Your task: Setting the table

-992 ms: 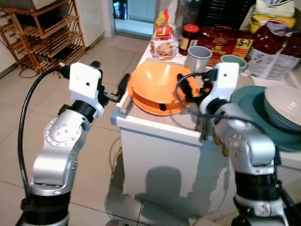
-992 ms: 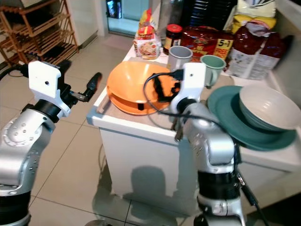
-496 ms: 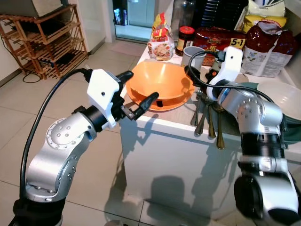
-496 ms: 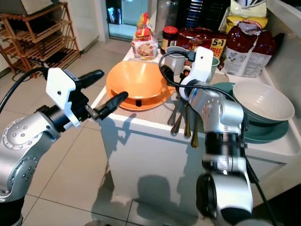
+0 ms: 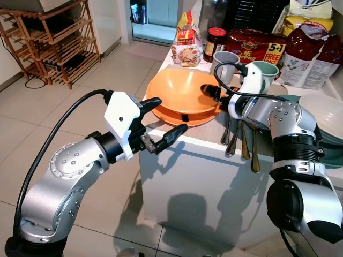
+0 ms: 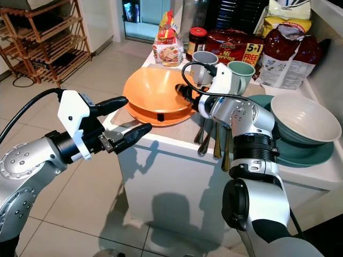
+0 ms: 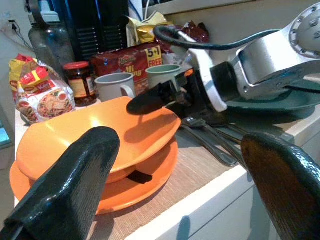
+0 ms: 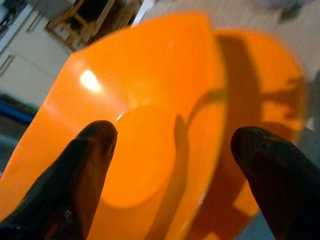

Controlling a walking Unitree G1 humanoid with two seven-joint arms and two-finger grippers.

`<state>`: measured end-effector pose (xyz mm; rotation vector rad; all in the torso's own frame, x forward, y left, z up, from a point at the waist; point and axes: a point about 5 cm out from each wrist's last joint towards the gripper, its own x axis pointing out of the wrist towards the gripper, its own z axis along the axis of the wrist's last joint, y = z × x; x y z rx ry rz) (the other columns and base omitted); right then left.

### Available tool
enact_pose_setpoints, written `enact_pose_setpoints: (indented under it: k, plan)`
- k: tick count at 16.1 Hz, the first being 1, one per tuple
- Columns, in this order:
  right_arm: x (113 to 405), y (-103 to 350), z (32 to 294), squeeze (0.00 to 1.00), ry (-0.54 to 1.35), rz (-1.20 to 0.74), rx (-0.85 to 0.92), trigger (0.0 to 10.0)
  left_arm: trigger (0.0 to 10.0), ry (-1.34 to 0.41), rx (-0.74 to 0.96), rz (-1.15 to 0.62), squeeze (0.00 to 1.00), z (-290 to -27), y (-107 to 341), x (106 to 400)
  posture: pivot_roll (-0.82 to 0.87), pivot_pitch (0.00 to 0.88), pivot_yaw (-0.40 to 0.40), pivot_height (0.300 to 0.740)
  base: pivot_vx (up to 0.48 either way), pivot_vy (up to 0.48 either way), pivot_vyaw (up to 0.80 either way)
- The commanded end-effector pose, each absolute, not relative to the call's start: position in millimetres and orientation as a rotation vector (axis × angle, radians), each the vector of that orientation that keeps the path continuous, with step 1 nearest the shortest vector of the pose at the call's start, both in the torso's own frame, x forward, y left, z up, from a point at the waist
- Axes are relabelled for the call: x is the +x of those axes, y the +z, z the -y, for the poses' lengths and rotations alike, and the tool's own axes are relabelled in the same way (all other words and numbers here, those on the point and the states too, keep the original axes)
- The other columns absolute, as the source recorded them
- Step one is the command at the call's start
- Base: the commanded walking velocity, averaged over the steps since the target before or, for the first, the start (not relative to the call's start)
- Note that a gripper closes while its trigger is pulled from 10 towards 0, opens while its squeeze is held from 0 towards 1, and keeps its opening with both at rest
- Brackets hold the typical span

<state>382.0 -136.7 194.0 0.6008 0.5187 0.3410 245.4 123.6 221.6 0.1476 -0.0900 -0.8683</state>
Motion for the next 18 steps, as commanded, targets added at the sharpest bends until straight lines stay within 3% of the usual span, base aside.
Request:
enact_pose_setpoints:
  k: [1,18]
  plan:
    - [383,204,140,0.0,0.361,-0.514,0.625,0.0,10.0,-0.9,0.146,0.084,0.0,-121,223,240,0.1,0.013,-0.08,0.74,0.0,0.0,0.0]
    - [370,189,145,0.0,0.393,-0.564,0.683,0.0,10.0,-0.907,0.178,0.061,0.0,-118,219,238,0.1,0.0,-0.074,0.74,0.0,0.0,0.0]
